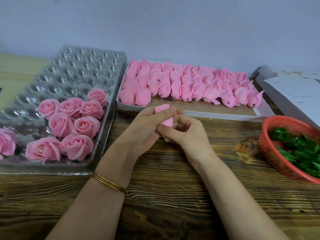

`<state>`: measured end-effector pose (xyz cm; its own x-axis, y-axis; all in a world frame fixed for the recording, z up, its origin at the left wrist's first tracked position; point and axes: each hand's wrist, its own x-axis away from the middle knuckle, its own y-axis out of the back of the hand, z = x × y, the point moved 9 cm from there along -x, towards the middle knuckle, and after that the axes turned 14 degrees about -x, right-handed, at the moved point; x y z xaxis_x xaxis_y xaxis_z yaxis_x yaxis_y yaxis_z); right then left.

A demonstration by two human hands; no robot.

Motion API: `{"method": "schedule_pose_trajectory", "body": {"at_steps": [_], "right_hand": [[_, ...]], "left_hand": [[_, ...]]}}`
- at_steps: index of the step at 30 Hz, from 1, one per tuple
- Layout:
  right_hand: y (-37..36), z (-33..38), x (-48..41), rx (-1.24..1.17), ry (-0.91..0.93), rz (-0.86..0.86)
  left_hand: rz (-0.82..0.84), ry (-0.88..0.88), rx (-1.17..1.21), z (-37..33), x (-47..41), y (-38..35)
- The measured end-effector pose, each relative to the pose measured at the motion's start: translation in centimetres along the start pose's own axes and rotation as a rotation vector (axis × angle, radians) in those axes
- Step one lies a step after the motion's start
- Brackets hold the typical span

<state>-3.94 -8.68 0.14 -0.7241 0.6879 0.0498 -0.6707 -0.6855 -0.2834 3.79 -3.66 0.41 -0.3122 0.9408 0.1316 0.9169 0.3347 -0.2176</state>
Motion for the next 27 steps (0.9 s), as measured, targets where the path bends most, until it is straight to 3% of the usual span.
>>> {"method": "schedule_pose_trajectory", "body": {"at_steps": [4,12,17,27], "right_hand": [[0.1,0.4,0.1,-0.003,0.051,-0.026],[-0.3,-0.2,0.0,-0.093,-0.026,0.060],[-0.3,-0.5,0.0,-0.106,-0.064,0.040],[-0.1,0.7,0.2,-0.013,0.078,-0.043]], "left_hand": [[-0.008,-0.002,0.032,0.1,-0.1,0.2],[0.050,-0.031,-0.053,-0.3,0.1,-0.4],[-0.002,-0.018,0.011,-0.3,0.0,-0.1],[-0.077,-0.051,0.029,-0.1,-0.7,0.7]]}}
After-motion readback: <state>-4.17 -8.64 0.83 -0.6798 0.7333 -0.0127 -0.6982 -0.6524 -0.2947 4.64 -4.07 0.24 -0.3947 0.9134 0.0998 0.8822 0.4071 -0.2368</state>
